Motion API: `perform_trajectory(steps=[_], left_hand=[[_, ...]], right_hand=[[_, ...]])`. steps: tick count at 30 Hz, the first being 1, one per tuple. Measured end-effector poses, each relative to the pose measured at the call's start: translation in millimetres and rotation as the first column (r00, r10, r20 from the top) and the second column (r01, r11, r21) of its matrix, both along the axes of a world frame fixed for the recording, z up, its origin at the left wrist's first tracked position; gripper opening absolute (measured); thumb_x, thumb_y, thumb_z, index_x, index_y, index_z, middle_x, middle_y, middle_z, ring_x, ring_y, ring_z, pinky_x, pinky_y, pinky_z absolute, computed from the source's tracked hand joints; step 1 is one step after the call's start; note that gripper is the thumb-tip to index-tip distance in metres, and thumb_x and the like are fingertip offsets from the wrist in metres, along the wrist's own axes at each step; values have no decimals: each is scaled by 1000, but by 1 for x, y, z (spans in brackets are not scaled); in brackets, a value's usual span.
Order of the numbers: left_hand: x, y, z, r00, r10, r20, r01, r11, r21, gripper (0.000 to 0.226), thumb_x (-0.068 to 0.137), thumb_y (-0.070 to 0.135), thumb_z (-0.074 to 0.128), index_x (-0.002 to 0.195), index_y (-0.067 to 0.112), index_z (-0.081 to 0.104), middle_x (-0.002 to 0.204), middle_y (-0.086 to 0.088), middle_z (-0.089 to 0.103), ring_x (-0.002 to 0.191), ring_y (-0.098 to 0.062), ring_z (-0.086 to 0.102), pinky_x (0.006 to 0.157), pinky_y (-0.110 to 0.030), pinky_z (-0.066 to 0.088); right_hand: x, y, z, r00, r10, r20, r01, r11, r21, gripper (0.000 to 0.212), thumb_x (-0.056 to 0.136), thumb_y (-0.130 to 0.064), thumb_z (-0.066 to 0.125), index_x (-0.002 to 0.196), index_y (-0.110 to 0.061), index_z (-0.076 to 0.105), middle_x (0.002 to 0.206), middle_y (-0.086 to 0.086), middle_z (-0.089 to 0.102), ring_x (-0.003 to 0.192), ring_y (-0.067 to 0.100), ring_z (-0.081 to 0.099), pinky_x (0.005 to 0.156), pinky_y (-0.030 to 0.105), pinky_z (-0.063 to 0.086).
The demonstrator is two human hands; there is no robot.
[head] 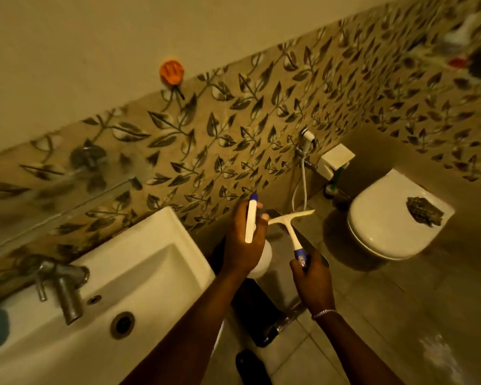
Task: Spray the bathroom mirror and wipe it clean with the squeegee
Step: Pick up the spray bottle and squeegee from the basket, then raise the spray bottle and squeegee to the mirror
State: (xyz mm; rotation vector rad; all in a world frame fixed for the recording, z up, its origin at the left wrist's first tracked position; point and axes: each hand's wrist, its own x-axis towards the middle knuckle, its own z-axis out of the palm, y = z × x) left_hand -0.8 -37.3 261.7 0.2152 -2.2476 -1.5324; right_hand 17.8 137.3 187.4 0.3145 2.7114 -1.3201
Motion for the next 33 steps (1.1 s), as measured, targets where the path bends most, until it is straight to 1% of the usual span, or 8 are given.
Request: perform_trajectory(steps=[4, 10, 14, 19, 22, 25, 29, 33], left_hand=[[14, -34, 63, 986, 72, -152, -74, 997, -3, 21, 94, 31, 65, 112, 21, 59, 101, 2, 67, 96, -4, 64, 82, -16, 53], [42, -102, 154, 935, 195, -298, -207, 978, -9, 30, 93, 37, 62, 113, 15, 61, 99, -1, 66, 94, -15, 66, 82, -25, 56], [68, -147, 207, 877, 306, -370, -330, 944, -4, 27, 94, 39, 60, 107, 16, 62, 92, 3, 66, 86, -9, 66, 75, -18, 53], [106, -199, 265, 804, 392, -447, -453, 891, -34, 22, 95, 32, 62, 104, 12, 63, 89, -1, 65, 82, -13, 64, 71, -20, 52], [131, -227, 295, 745, 455, -487, -536, 843, -32, 23, 93, 28, 64, 105, 8, 65, 87, -1, 67, 79, -9, 65, 69, -7, 46], [155, -252, 322, 697, 480, -532, -593, 804, -50, 25, 94, 25, 65, 107, 4, 65, 87, -2, 66, 78, -8, 64, 68, -6, 46], [184, -284, 352, 652, 535, -538, -646, 763, -25, 20, 98, 22, 65, 113, 10, 65, 90, -6, 70, 82, -14, 69, 68, -26, 56], [208, -301, 378, 554, 605, -573, -726, 688, 24, 12, 95, 32, 64, 106, 27, 61, 84, 14, 66, 83, 7, 65, 65, -13, 52]], right_hand=[[8, -29, 50, 994, 9, -108, -9, 1000, -2, 13, 94, -26, 66, 96, -20, 55, 71, -9, 58, 61, 4, 55, 50, 19, 33], [10, -92, 130, 976, 61, -211, -103, 975, -195, 17, 97, -24, 64, 112, -20, 58, 84, -5, 63, 73, 7, 61, 55, 19, 40], [11, -135, 185, 935, 69, -349, -183, 935, -305, 6, 98, -31, 61, 98, -25, 59, 71, -1, 59, 61, 14, 58, 51, 22, 42], [16, -184, 251, 837, 82, -541, -304, 892, -335, 31, 96, -52, 46, 94, -25, 58, 69, -3, 58, 60, 9, 56, 53, 22, 40], [25, -215, 288, 778, 110, -618, -396, 850, -348, 29, 98, -51, 43, 87, -27, 55, 63, -1, 57, 52, 7, 56, 45, 21, 41], [34, -245, 318, 752, 135, -645, -501, 753, -426, 27, 105, -44, 44, 88, -27, 57, 63, 0, 60, 47, 8, 53, 42, 29, 44], [49, -286, 363, 697, 159, -699, -604, 656, -452, 29, 99, -53, 41, 102, -32, 61, 68, 1, 60, 53, 10, 52, 46, 30, 43], [66, -323, 403, 636, 188, -748, -682, 592, -431, 34, 98, -55, 39, 103, -31, 62, 63, 5, 55, 51, 14, 50, 46, 39, 43]])
